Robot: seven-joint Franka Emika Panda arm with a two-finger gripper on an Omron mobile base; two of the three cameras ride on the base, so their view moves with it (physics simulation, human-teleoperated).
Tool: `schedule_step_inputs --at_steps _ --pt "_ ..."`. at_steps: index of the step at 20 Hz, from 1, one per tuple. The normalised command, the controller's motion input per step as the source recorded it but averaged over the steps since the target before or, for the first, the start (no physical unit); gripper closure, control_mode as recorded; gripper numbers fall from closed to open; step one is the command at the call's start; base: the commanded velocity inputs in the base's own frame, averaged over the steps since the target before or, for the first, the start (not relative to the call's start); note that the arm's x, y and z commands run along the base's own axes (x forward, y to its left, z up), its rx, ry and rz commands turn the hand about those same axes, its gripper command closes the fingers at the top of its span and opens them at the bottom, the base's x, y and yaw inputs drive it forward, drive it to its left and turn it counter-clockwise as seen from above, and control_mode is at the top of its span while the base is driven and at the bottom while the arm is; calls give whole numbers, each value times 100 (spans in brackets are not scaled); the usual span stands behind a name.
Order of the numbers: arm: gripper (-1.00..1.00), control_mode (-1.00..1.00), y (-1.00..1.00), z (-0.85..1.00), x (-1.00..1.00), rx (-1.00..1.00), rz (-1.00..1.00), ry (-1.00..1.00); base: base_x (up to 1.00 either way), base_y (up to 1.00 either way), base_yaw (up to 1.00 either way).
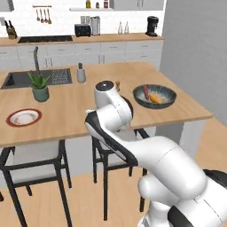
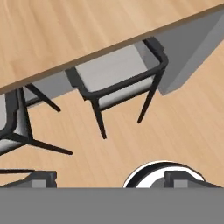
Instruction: Place one bun and one sausage from the bowl on each plate.
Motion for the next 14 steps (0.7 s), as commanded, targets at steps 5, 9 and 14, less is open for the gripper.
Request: schedule_step_inputs --at_steps 5,9,14 --pt "-100 100 0 0 0 0 0 0 6 -100 -14" --pt "-100 100 0 0 0 0 0 0 87 -100 -2" --pt "-100 100 0 0 0 0 0 0 100 -88 10"
